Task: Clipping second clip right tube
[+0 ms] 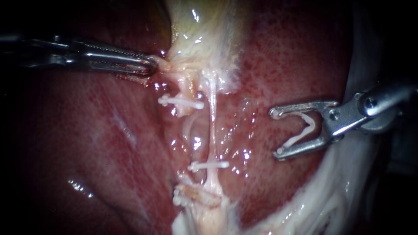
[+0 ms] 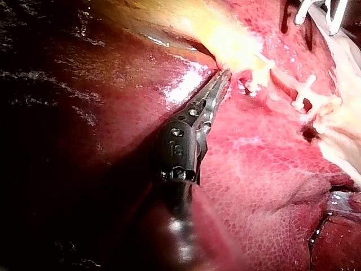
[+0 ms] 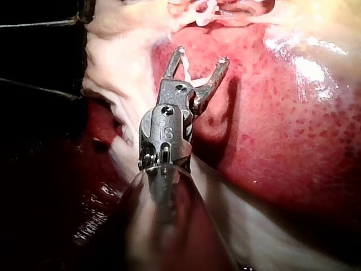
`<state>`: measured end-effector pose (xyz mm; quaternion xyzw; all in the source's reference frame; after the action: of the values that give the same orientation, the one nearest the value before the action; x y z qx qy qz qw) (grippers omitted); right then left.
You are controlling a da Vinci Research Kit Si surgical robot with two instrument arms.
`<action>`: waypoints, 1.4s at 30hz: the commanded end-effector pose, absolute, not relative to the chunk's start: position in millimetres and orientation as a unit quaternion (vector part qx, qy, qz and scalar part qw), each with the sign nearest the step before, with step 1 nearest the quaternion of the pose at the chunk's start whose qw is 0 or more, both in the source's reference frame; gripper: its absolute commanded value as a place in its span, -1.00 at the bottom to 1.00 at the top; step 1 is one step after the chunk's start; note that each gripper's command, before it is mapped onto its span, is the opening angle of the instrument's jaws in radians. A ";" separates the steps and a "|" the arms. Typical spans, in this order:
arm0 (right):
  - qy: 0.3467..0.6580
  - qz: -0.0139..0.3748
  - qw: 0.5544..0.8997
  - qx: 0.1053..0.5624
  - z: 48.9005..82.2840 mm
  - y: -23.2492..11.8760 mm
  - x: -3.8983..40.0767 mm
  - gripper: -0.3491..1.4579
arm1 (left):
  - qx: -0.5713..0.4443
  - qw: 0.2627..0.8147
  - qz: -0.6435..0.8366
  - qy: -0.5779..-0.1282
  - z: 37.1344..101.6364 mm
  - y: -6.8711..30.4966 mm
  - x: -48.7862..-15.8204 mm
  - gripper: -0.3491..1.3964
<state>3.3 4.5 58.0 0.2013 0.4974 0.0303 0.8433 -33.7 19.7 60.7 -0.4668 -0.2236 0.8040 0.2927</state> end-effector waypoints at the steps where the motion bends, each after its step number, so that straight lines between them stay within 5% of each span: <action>1: 0.498 0.030 0.843 0.201 58.0 4.5 3.4 -0.06 | -0.467 0.293 0.803 -0.225 60.1 20.0 -33.5 -1.00; 14: 0.501 0.026 0.839 0.210 57.7 4.4 4.1 -0.06 | -0.492 0.303 0.789 -0.207 51.7 23.1 -29.1 -1.00; 19: 0.487 0.102 0.823 0.275 57.7 4.1 6.7 -0.06 | -0.492 0.304 0.790 -0.204 51.9 22.7 -29.6 -1.00; 29: 0.487 0.193 0.786 0.329 60.5 3.4 13.2 -0.06 | -0.491 0.305 0.790 -0.203 51.7 22.6 -30.0 -1.00; 42: 0.496 0.230 0.750 0.373 65.6 1.9 17.5 -0.06 | -0.491 0.306 0.790 -0.203 51.8 22.5 -30.1 -1.00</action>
<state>17.7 1.8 65.7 0.3809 0.4990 0.2347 0.7422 -30.0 22.6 51.8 -0.4915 -0.2031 0.7899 0.3056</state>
